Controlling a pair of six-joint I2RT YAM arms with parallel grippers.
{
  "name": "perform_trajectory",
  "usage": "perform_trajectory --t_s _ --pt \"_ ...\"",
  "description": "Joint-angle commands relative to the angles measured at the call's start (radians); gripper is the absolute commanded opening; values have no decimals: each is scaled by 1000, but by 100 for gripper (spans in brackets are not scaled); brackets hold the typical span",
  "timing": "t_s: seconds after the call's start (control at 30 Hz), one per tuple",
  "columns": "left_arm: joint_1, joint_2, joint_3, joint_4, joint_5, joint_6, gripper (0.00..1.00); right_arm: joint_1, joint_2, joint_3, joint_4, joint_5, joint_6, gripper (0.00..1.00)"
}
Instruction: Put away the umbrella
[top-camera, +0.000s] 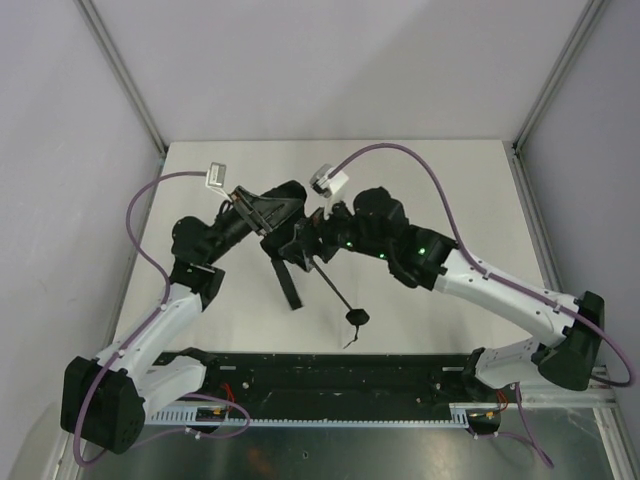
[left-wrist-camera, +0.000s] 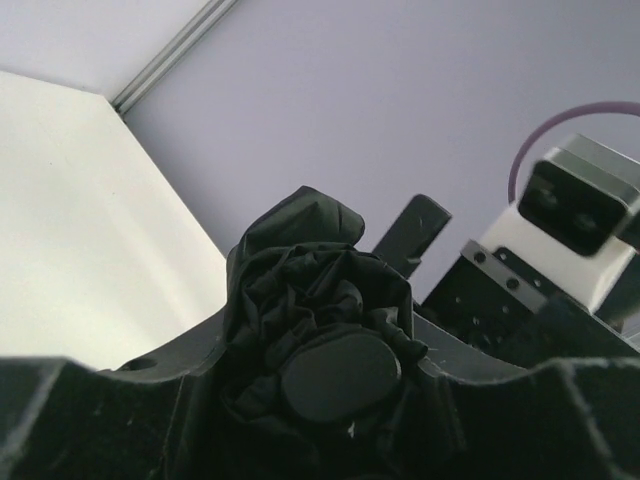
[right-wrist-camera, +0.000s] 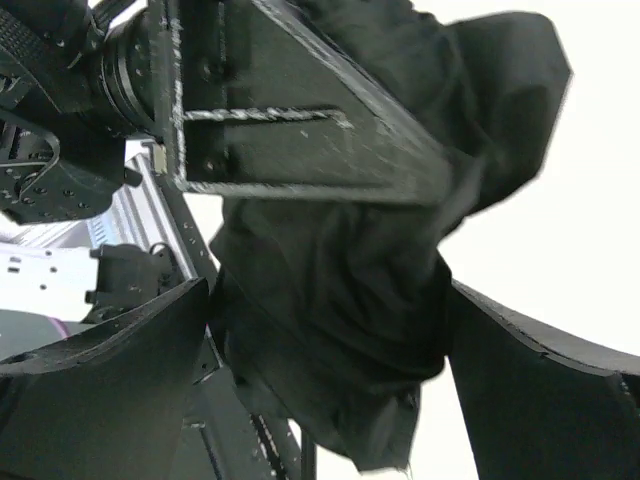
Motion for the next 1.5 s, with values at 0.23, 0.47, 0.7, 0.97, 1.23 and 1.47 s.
perform_trajectory --t_s 0.23,0.47,0.7,0.97,1.23,1.47 --pt "9 -2 43 -29 -18 -81 0 123 79 121 12 284 -104 99" --pt "8 -26 66 -198 -78 -48 0 218 278 303 -103 540 -194 93" --pt "8 -35 106 -331 -102 -29 0 247 335 320 -114 563 -251 83" --pt "5 -32 144 -416 -112 -20 0 234 321 272 -88 483 -282 53" --pt "0 -34 189 -474 -117 -56 0 221 324 215 -18 473 -291 3" --pt "0 -22 194 -495 -103 -59 8 158 228 63 140 243 -193 0"
